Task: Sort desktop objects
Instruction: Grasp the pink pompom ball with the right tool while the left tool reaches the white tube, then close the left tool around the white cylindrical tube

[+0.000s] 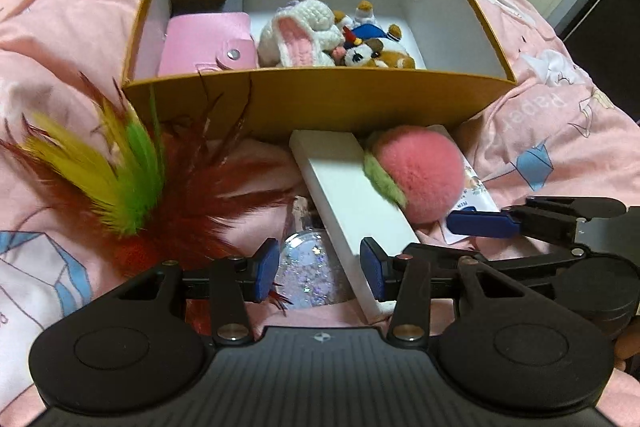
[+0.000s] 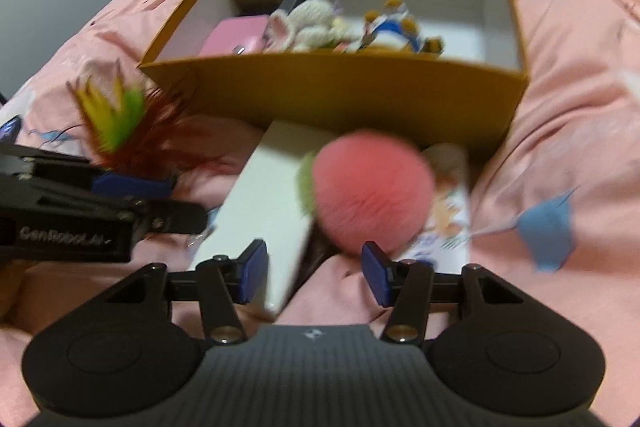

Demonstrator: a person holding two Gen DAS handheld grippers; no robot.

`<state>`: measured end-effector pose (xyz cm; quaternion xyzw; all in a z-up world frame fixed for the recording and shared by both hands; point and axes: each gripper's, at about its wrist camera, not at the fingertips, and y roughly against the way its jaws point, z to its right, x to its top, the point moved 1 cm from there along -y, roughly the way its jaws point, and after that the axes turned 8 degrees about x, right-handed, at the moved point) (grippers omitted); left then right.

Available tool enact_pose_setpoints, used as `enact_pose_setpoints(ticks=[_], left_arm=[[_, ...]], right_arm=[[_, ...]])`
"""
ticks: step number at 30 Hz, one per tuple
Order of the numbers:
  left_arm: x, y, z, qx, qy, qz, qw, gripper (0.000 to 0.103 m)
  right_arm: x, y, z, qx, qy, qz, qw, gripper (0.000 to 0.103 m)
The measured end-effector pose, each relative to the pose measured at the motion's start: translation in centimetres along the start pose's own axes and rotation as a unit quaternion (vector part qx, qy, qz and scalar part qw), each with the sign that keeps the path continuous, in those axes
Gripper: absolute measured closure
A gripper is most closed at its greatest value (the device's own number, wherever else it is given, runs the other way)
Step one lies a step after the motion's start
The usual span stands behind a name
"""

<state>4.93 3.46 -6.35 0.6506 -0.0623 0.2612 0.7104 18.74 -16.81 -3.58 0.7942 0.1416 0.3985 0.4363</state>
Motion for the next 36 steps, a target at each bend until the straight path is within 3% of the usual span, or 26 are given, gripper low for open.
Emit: enact_pose_setpoints(ticks=[6, 11, 17, 18, 20, 25, 28, 36], left_arm=[[0.1, -0.7, -0.6, -0.023, 0.033, -0.013, 0.9991, 0.051], [0.3, -0.7, -0.7, -0.032, 0.041, -0.013, 0.9986, 0.051], [0.8, -2.3, -1.0, -0.057, 0.068, -0.039, 0.9952, 0.051], [0.8, -2.5, -1.1, -0.058, 0.072, -0.043, 0.9948, 0.051], [0.8, -2.8, -1.1, -0.059, 0.075, -0.046, 0.9944, 0.051], [1.0, -3.5, -0.9, -0.068, 0.085, -0.05, 0.9929, 0.05], [1.1, -3.9, -0.9, -0.073, 0.095, -0.05, 0.9915, 0.047], [1.4, -4.7, 0.0, -0.085, 0.09, -0.048, 0.9912, 0.047]], right_arm=[[0.0, -0.2, 0.8, 0.032, -0.031, -0.004, 0.999, 0.048], [0.1, -0.2, 1.1, 0.056, -0.051, -0.008, 0.997, 0.055], [0.1, -0.4, 1.4, 0.077, -0.072, -0.012, 0.994, 0.055], [0.1, -0.3, 1.5, 0.076, -0.075, -0.011, 0.994, 0.057], [0.1, 0.0, 1.5, 0.058, -0.074, -0.008, 0.996, 0.069], [0.3, 0.0, 2.0, 0.038, -0.078, -0.007, 0.996, 0.077], [0.3, 0.1, 2.2, 0.002, -0.077, -0.004, 0.997, 0.09], [0.1, -0.9, 1.9, 0.009, -0.063, -0.015, 0.998, 0.091]])
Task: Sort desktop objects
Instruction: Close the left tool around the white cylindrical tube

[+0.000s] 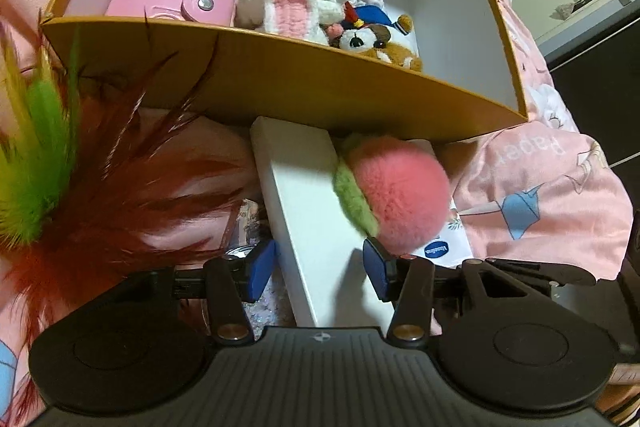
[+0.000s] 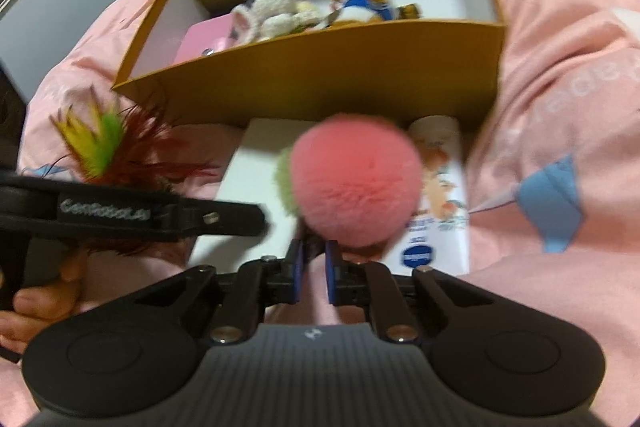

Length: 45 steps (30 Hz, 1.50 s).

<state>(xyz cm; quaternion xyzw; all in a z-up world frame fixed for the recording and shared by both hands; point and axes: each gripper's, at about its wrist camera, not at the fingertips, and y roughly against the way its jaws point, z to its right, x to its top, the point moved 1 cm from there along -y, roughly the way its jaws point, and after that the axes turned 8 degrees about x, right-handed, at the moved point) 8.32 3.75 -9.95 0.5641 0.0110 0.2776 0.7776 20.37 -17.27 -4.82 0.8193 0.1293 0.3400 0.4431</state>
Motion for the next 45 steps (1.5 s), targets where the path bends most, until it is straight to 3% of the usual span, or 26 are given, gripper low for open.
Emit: enact_pose_setpoints(ticks=[4, 14, 21, 34, 39, 45], left_arm=[[0.0, 0.1, -0.2, -0.008, 0.007, 0.0, 0.9999, 0.045], [-0.5, 2.0, 0.3, -0.031, 0.002, 0.025, 0.9992, 0.049], [-0.8, 2.5, -1.1, -0.064, 0.052, 0.033, 0.996, 0.051], [-1.1, 3.1, -1.2, -0.038, 0.065, 0.046, 0.9961, 0.052], [-1.3, 1.9, -1.4, -0.013, 0.071, 0.017, 0.9973, 0.06], [-1.3, 0.9, -1.4, -0.006, 0.073, 0.003, 0.9973, 0.06]], right_arm=[[-0.1, -1.1, -0.3, -0.005, 0.01, -0.008, 1.0, 0.097], [-0.2, -1.1, -1.0, -0.042, 0.041, -0.007, 0.998, 0.098], [-0.3, -1.2, -1.0, -0.036, 0.046, -0.012, 0.998, 0.099], [-1.2, -2.0, -2.1, -0.023, 0.07, -0.023, 0.997, 0.099], [-1.5, -1.7, -2.9, -0.039, 0.093, -0.018, 0.995, 0.099], [-1.8, -1.6, -3.0, -0.038, 0.095, -0.017, 0.995, 0.099]])
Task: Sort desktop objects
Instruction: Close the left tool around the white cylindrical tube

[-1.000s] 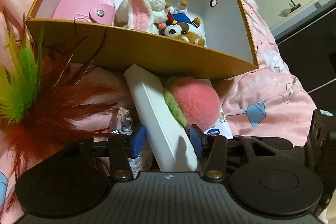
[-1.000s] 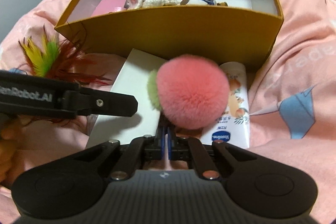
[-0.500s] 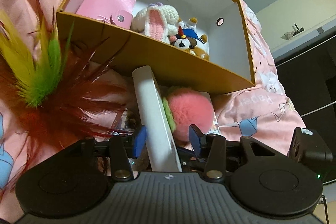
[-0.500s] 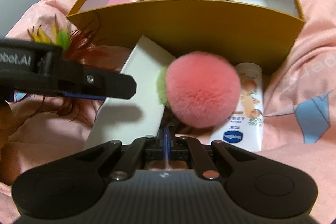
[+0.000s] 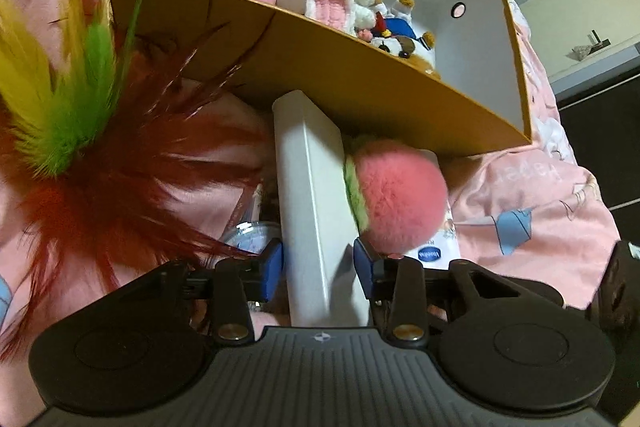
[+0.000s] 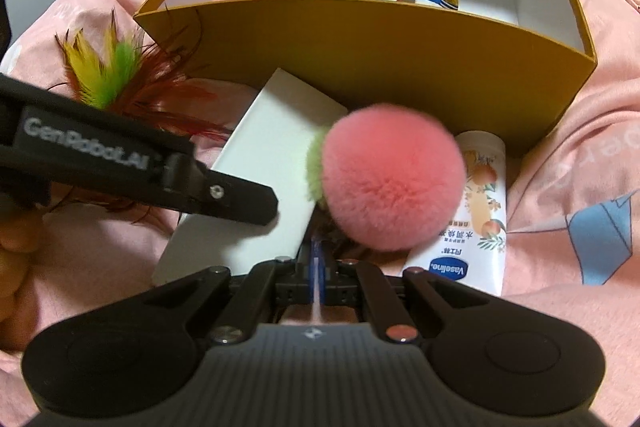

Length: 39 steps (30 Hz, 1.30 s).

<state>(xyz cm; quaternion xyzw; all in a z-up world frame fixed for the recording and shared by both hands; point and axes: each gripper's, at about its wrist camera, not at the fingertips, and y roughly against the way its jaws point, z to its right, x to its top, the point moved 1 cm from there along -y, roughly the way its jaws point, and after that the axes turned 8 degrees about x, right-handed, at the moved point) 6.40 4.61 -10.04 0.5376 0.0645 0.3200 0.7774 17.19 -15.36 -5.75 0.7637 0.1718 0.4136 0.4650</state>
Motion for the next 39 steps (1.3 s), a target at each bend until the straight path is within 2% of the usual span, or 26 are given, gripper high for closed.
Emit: enact_pose_setpoints(ticks=[10, 15, 21, 24, 26, 27, 34, 39], left_arm=[[0.4, -0.7, 1.0, 0.012, -0.004, -0.005, 0.9999, 0.056], [0.1, -0.3, 1.1, 0.011, -0.01, 0.002, 0.9999, 0.059], [-0.3, 1.3, 1.9, 0.031, -0.031, 0.021, 0.9988, 0.065], [-0.5, 2.4, 2.4, 0.045, -0.05, 0.034, 0.9972, 0.066], [-0.7, 3.1, 2.6, 0.055, -0.066, 0.041, 0.9954, 0.067], [-0.8, 3.4, 2.9, 0.062, -0.074, 0.045, 0.9943, 0.067], [-1.2, 4.7, 4.0, 0.088, -0.126, 0.062, 0.9862, 0.067], [-0.7, 3.6, 3.4, 0.074, -0.114, 0.045, 0.9897, 0.066]], right_arm=[[0.0, 0.2, 0.1, -0.006, 0.002, 0.001, 1.0, 0.099], [-0.1, 0.7, 0.3, -0.003, 0.0, 0.002, 1.0, 0.098], [0.3, 3.6, 0.8, -0.011, 0.01, 0.052, 0.999, 0.079], [0.9, 4.6, 0.7, -0.028, 0.025, 0.079, 0.996, 0.071], [1.6, 4.9, 0.7, -0.042, 0.037, 0.095, 0.994, 0.059], [1.9, 4.9, 0.8, -0.046, 0.04, 0.098, 0.993, 0.056], [2.9, 3.4, 1.7, -0.062, 0.058, 0.084, 0.993, 0.053], [3.2, 1.8, 2.1, -0.052, 0.069, 0.072, 0.994, 0.053]])
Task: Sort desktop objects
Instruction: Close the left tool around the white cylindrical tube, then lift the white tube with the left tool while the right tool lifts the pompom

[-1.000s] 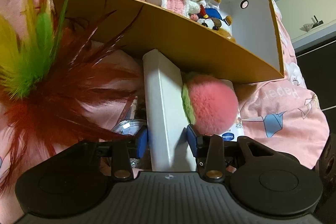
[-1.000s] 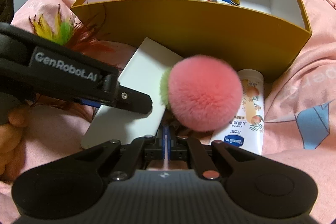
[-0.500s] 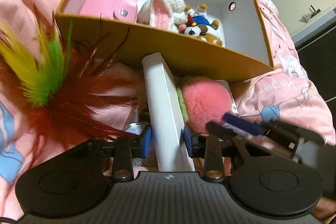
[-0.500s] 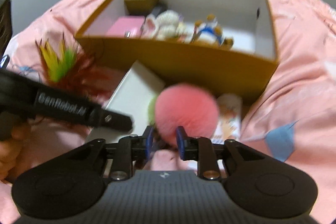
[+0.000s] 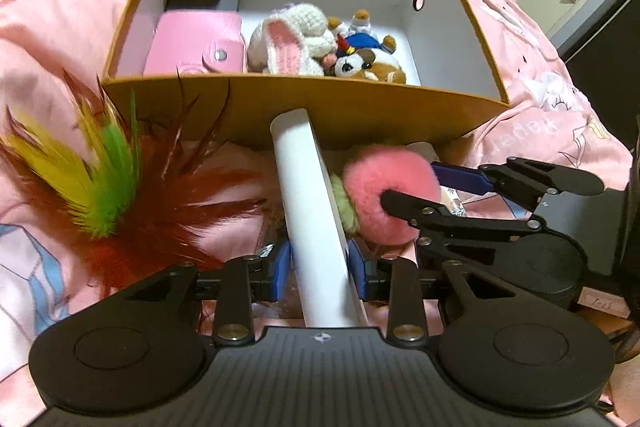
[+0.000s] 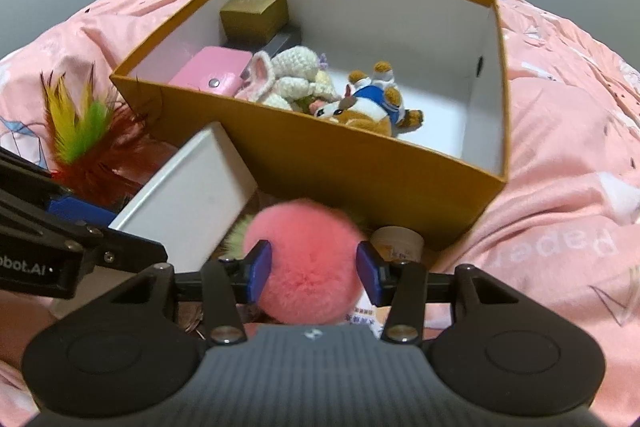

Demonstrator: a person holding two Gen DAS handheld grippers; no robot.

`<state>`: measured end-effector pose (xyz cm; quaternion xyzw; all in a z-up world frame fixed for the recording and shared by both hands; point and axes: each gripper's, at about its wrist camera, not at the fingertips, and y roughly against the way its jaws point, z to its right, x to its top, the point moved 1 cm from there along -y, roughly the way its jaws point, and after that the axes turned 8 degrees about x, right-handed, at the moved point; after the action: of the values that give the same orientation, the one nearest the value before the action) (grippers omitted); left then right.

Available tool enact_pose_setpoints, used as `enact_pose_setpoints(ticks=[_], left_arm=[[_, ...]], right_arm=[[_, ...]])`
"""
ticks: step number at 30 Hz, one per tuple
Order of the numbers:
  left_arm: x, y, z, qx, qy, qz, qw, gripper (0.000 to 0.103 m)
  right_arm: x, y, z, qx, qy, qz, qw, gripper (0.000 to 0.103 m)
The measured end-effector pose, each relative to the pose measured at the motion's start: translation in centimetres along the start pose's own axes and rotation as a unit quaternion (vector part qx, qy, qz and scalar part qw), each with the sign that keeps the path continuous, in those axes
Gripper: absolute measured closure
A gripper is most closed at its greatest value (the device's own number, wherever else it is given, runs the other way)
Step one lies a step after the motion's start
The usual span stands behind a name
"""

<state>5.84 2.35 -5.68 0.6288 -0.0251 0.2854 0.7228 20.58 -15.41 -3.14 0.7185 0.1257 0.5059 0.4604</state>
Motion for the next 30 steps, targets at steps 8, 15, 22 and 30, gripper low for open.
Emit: enact_pose_setpoints(ticks=[8, 15, 22, 30], left_arm=[[0.6, -1.6, -0.2, -0.015, 0.001, -0.018, 0.9997, 0.065], [0.8, -3.1, 0.0, -0.021, 0.0, -0.04, 0.999, 0.064], [0.9, -3.8, 0.0, -0.023, -0.002, -0.049, 0.9985, 0.064], [0.7, -2.8, -0.2, -0.031, -0.003, -0.034, 0.999, 0.065]], right_arm=[[0.1, -2.6, 0.9, 0.034, -0.013, -0.022, 0.999, 0.053], [-0.2, -4.5, 1.3, 0.052, -0.015, -0.035, 0.998, 0.051], [-0.5, -5.7, 2.5, 0.083, -0.052, -0.025, 0.995, 0.054], [-0.7, -4.2, 2.3, 0.093, -0.057, 0.003, 0.994, 0.058]])
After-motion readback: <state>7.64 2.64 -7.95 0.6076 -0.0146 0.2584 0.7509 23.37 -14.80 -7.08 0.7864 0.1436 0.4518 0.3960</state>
